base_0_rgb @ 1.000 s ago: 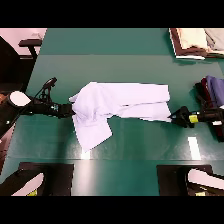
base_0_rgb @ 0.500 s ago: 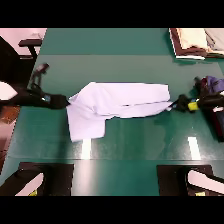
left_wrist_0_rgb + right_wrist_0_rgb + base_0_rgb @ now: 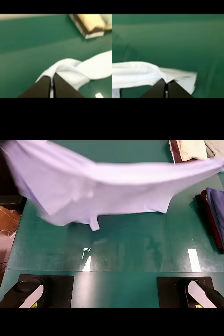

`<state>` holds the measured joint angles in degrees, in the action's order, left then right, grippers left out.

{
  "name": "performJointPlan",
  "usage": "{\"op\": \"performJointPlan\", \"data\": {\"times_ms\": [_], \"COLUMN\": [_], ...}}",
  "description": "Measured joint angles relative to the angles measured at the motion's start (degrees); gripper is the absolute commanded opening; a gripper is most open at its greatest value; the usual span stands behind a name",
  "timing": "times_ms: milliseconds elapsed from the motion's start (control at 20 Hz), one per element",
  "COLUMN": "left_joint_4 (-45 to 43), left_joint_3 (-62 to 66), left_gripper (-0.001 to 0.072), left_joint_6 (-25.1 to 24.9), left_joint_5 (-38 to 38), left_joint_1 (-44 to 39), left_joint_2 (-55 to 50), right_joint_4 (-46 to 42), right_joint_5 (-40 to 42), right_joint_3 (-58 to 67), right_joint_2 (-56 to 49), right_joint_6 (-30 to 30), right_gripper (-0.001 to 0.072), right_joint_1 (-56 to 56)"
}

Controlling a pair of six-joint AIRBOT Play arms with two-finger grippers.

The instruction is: Fold the shirts.

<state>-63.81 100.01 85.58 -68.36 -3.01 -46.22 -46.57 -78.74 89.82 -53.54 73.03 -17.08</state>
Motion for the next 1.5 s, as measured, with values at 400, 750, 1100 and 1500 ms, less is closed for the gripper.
{"op": "performJointPlan", "data": {"times_ms": [400,750,1100,1500], "left_joint_4": [-4.35,-10.71,-10.73,-9.64], "left_joint_3": [20.7,10.14,-1.62,-2.99], "left_gripper": [0.0025,0.0025,0.0026,0.0026], "left_joint_6": [1.44,2.67,2.91,2.4], "left_joint_5": [3.82,0.15,-2.56,5.53], "left_joint_1": [-0.02,-0.04,0.0,1.01], "left_joint_2": [-0.17,-9.77,-32.65,-45.99], "right_joint_4": [0.0,-6.38,-17.68,-19.02], "right_joint_5": [-6.29,-9.64,-11.21,-6.1], "right_joint_3": [29.38,25.05,14.71,24.52], "right_joint_2": [-2.21,-11.47,-32.3,-49.13], "right_joint_6": [7.41,12.17,12.94,11.26], "right_gripper": [0.0012,0.0012,0.0012,0.0012], "right_joint_1": [-8.66,-2.62,10.21,12.68]}}
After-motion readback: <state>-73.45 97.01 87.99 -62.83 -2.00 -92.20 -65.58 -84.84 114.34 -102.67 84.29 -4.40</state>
